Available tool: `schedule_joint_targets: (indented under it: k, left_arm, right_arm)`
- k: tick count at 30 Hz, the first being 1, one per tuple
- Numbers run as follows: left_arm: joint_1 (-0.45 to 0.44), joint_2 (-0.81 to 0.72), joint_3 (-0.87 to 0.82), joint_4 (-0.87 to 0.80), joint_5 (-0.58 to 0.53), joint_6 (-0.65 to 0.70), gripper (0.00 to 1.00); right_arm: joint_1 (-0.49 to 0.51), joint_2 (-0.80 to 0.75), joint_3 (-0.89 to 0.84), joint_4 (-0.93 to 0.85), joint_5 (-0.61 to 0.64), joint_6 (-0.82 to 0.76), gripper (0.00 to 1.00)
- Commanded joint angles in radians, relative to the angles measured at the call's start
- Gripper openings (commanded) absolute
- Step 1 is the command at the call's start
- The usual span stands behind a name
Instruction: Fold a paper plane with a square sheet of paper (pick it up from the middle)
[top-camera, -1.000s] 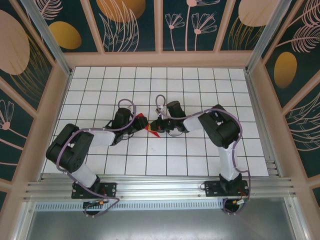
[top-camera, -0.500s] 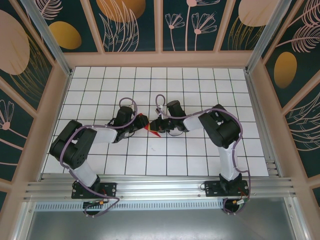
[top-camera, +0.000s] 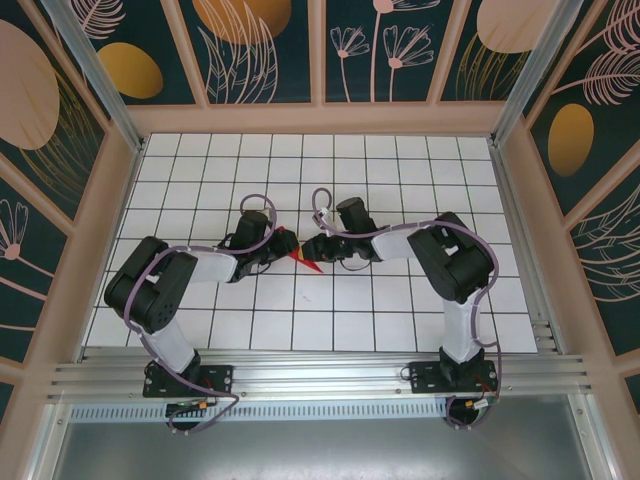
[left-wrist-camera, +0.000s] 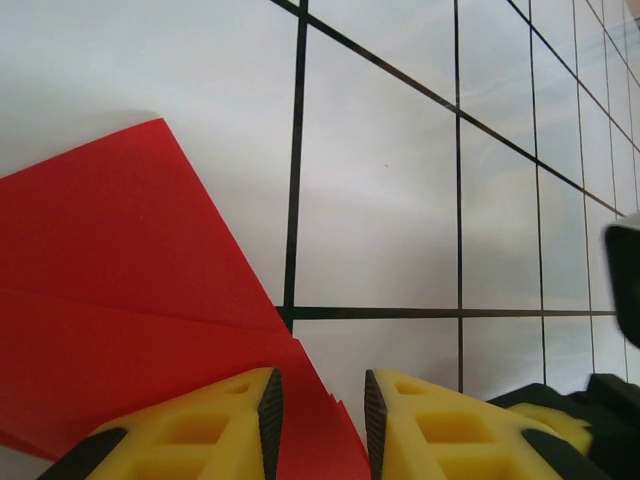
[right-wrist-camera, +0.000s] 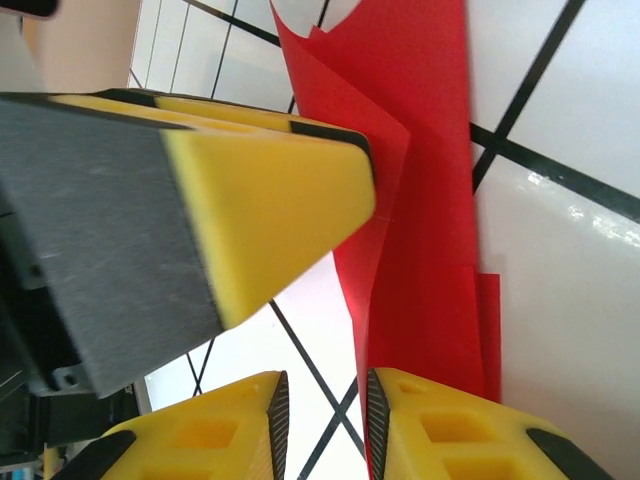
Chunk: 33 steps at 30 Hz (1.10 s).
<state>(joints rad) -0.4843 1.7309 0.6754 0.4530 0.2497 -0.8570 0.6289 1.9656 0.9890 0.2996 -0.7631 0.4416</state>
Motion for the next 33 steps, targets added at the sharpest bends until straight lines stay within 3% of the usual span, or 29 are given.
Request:
schedule_joint_targets:
  k: [1,17,26,33]
  left_arm:
    - [0.004,0.013,0.019,-0.023,-0.020,-0.010,0.30]
    - [0.004,0.014,0.039,-0.036,-0.014,-0.012,0.31]
    - [0.004,0.021,0.055,-0.048,-0.017,-0.014,0.31]
    - [0.004,0.027,0.062,-0.050,-0.021,-0.014,0.30]
  right_arm:
    - [-0.005,-0.041,-0.014,-0.036,0.017,-0.095,0.29]
    - [0.015,-0.035,-0.013,-0.104,0.089,-0.282,0.33]
    - [0.037,-0.025,0.002,-0.106,0.116,-0.308,0.34]
    - [0.045,-0.014,0.005,-0.091,0.114,-0.316,0.24]
